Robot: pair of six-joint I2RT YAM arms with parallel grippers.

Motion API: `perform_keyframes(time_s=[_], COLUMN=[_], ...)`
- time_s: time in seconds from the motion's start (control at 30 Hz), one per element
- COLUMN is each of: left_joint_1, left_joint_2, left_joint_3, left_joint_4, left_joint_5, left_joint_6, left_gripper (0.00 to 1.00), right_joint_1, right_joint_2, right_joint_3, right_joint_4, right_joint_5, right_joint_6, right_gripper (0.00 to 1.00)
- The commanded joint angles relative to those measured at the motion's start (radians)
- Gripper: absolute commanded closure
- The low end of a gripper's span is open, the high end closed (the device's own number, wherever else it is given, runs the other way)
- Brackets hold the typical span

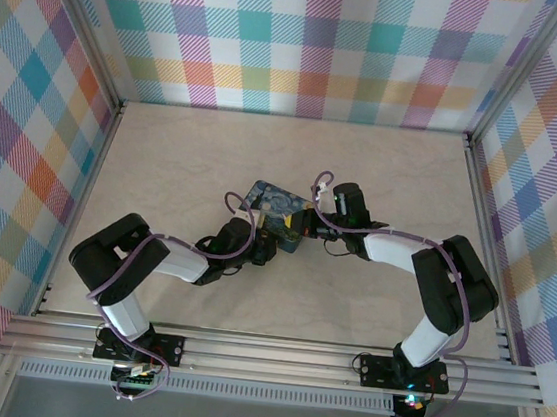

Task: Unlock the padlock with the key

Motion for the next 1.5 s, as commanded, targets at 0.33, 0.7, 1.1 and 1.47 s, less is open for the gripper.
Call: perform_keyframes(time_s=[0.33, 0.7, 1.1, 1.47], left_joint_1=[-0.010, -0.010, -0.010, -0.010], left_joint_2=[0.005, -0.074, -0.177, -0.191], left_joint_3=[0.024, 0.068, 0.145, 0.200], left_joint_4=[0.011, -0.157, -0.365, -0.438], left_joint_5=[-0.010, 0.049, 0.101, 0.151], left_joint_6=[-0.040, -0.164, -0.289, -0.323], left_gripper=[0.76, 0.77, 0.79, 0.81], right_joint_1=[0.003, 0.000, 0.050, 0.157], right_joint_2=[-0.035, -0.206, -0.406, -0.275], right_joint_3=[-0.022, -0.060, -0.340, -0.471], right_joint_4=[-0.001, -0.031, 0.113, 0.446], right_joint_5=[0.015, 0.097, 0.102, 0.191], right_joint_6=[-0.013, -0.155, -0.314, -0.338], right_gripper=[1.00, 1.00, 1.00, 1.00])
